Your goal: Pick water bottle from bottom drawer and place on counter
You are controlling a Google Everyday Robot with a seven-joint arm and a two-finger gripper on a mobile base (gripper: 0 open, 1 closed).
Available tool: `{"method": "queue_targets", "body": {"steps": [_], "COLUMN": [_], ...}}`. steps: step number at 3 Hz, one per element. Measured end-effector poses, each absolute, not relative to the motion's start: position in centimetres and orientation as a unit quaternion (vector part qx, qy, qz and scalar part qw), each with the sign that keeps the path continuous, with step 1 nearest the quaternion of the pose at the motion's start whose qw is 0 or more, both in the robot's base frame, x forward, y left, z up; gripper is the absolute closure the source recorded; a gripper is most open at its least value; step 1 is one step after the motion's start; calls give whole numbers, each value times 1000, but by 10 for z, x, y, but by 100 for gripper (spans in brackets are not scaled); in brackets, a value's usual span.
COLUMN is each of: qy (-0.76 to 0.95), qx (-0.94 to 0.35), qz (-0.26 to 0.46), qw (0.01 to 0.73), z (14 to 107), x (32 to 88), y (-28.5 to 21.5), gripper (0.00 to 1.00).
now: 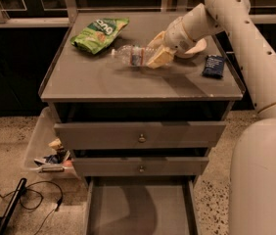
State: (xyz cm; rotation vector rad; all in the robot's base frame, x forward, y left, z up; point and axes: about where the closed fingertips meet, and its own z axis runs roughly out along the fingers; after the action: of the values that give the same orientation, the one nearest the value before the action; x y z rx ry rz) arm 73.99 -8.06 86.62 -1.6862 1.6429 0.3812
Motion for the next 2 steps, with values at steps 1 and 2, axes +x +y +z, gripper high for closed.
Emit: {"method": "queue_targets", "body": {"steps": [1,2], "qy": [640,640], "qx": [-657,-657], "qz": [149,149], "qw": [369,369], "z": [866,866], "x": [740,740], "y": [-81,-81], "gripper": [35,11]}}
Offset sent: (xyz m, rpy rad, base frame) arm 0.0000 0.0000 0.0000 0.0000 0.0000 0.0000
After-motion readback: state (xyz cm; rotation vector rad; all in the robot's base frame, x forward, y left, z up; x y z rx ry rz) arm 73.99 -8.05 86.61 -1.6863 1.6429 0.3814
